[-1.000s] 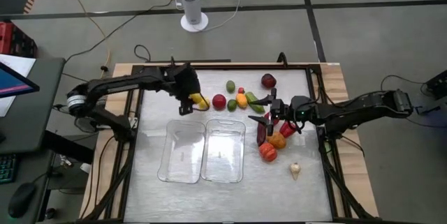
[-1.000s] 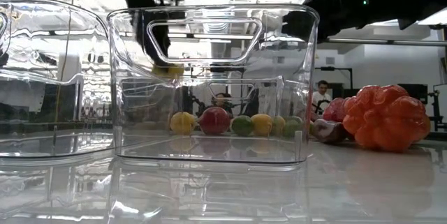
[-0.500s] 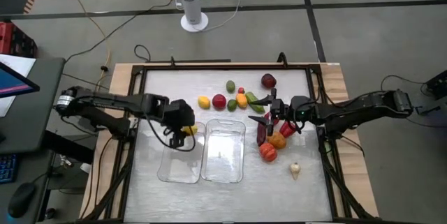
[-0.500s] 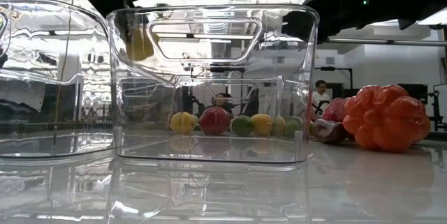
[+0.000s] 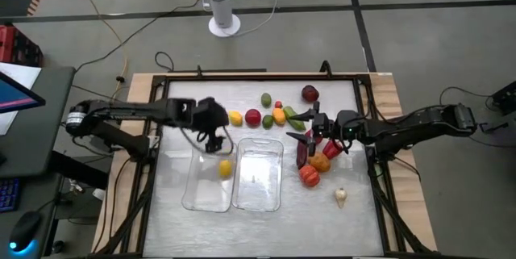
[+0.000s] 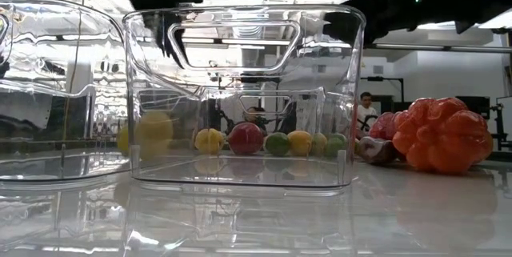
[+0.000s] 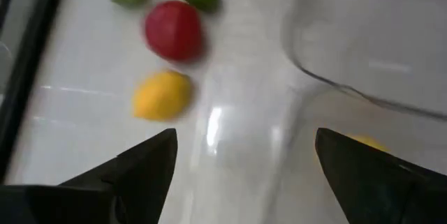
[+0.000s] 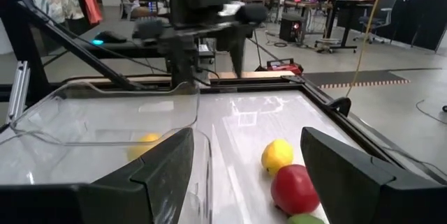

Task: Sort produce into baskets
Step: Put the left lemon into the left transparent bin

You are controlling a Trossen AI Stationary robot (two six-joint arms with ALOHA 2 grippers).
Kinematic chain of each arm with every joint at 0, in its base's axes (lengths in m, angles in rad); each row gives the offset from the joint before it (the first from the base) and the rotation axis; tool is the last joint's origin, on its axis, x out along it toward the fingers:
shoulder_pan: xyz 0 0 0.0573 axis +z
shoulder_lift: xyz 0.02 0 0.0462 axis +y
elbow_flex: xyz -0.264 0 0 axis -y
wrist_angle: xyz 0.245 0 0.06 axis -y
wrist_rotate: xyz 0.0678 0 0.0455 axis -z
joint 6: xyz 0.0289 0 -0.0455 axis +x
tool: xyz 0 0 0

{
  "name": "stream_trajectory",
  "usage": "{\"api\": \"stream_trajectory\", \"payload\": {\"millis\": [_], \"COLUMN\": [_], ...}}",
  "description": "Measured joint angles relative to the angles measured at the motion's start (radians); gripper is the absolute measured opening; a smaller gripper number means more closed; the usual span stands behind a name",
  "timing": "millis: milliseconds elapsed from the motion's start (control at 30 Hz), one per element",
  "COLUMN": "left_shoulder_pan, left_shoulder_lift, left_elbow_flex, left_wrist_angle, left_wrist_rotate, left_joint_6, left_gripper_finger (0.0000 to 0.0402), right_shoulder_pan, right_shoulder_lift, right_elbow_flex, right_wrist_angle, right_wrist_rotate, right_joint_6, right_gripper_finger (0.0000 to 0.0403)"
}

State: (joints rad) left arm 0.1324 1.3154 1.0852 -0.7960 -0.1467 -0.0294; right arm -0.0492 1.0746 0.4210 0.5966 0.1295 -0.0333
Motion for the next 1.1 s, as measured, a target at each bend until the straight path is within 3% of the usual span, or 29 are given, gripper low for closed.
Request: {"api": "stream_trajectory", "payload": {"millis": [200, 400, 700, 1100], "left_shoulder_pan": [0.192, 0.29, 0.292, 0.309], "left_shoulder_lift": [0.084, 0.259, 0.454, 0.471], "left_elbow_flex": [0.001, 0.036, 0.152, 0.108], "left_wrist_angle": [0.042, 0.102, 0.1, 0.141], "left_wrist_rotate": [0.146, 0.19, 0.194, 0.176], "left_joint_6": [0.181, 0.332, 0.52, 0.567], "left_gripper_finger": [0.0307, 0.0305, 0.0305, 0.0299], "right_shoulder_pan": [-0.001, -0.018, -0.032, -0.03], "right_shoulder_lift": [0.01, 0.059, 0.072, 0.071], "right_elbow_flex": [0.001, 0.002, 0.0, 0.0], "right_wrist_angle": [-0.002, 0.031, 0.027, 0.033], "right_wrist_rotate": [0.0, -0.003, -0.026, -0.027], "right_joint_6": [0.002, -0.001, -0.001, -0.001], "right_gripper_finger": [0.0291, 0.0291, 0.0291, 0.0291]}}
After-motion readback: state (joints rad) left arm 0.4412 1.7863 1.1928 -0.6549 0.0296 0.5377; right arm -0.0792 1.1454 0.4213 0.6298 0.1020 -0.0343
